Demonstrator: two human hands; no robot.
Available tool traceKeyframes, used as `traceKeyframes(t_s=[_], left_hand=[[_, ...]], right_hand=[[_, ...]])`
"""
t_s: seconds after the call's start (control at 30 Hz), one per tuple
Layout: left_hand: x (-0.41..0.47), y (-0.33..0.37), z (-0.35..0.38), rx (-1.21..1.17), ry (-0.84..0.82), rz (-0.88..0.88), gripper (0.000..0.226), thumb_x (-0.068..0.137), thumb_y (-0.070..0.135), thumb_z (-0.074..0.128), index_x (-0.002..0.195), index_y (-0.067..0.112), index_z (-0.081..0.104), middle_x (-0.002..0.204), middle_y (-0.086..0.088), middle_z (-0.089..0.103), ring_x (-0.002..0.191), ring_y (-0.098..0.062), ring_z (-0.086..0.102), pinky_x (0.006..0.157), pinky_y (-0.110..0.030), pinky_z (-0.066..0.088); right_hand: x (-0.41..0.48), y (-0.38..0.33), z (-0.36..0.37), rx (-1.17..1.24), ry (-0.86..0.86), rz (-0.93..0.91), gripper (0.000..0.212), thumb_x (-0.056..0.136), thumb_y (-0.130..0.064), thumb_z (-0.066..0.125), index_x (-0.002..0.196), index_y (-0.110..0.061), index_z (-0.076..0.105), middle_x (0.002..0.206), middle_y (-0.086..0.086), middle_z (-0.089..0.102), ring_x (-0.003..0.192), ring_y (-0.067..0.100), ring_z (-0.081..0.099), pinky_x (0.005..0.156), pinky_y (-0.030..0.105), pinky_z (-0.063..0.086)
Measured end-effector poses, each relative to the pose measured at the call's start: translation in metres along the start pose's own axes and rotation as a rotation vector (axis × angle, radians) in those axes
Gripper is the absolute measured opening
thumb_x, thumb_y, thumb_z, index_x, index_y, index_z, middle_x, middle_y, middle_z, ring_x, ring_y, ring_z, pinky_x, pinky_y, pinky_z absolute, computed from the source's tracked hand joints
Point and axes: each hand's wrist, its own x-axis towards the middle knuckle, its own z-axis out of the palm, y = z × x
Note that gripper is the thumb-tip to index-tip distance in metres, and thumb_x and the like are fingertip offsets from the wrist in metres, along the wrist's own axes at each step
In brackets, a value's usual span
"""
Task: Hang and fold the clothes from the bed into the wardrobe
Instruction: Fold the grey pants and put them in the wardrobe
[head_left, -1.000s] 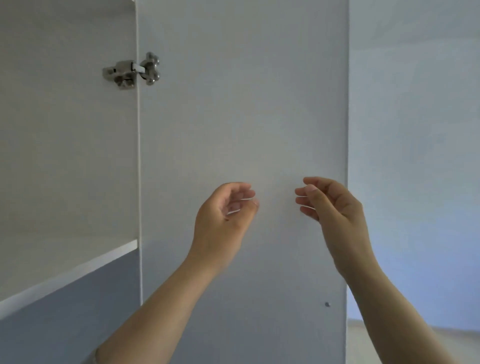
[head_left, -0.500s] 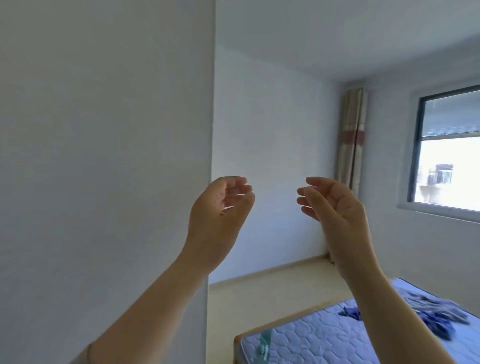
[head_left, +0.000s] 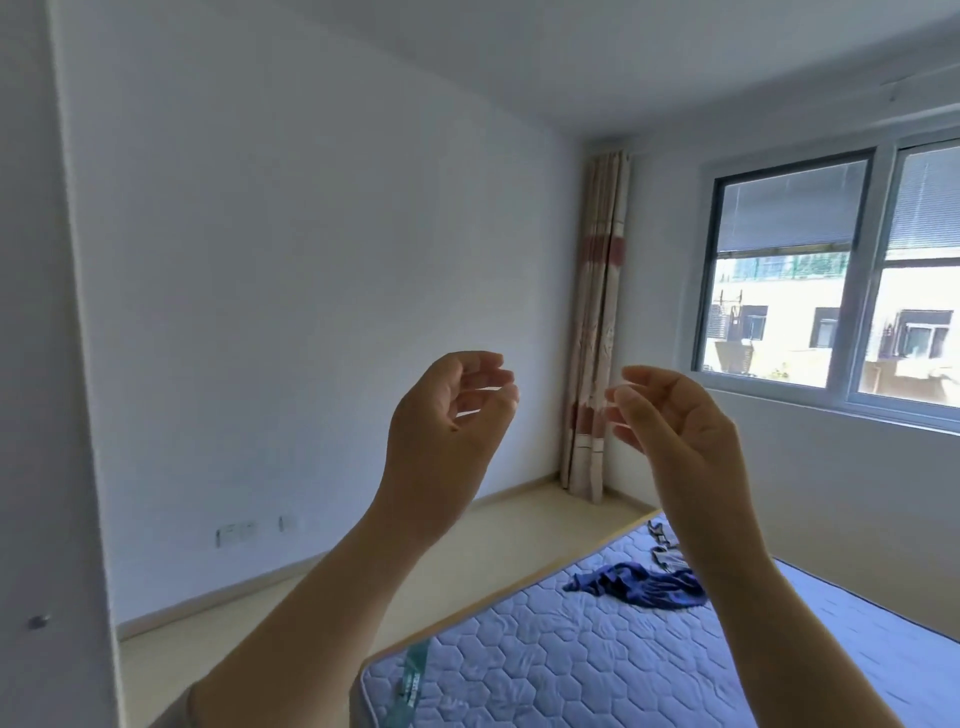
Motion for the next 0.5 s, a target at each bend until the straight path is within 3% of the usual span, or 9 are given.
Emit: traceKeyframes(t_s=[0.17, 0.5], left_hand=[[0.021, -0.044, 0.029, -0.020, -0.030, -0.032, 0.018, 0.090, 0.018, 0.064, 0.106, 0.026, 0.064, 0.101, 0.012, 0.072, 0.092, -0.003, 0.067, 0.078, -0.012, 0.051], [0.077, -0.134, 0.030, -0.099, -0.072, -0.083, 0.017, 0.090, 0.020, 0.065, 0.104, 0.028, 0.063, 0.100, 0.011, 0.072, 0.093, -0.004, 0.067, 0.085, -0.027, 0.054]], right_hand=[[0.019, 0.039, -0.007, -0.036, 0.023, 0.043, 0.020, 0.092, -0.021, 0.062, 0.112, -0.018, 0.064, 0.096, 0.002, 0.072, 0.092, 0.020, 0.069, 0.089, 0.043, 0.057], [0.048, 0.107, 0.036, -0.104, 0.083, 0.088, 0.015, 0.092, -0.020, 0.062, 0.107, -0.022, 0.064, 0.098, 0.003, 0.072, 0.095, 0.021, 0.069, 0.091, 0.044, 0.056]])
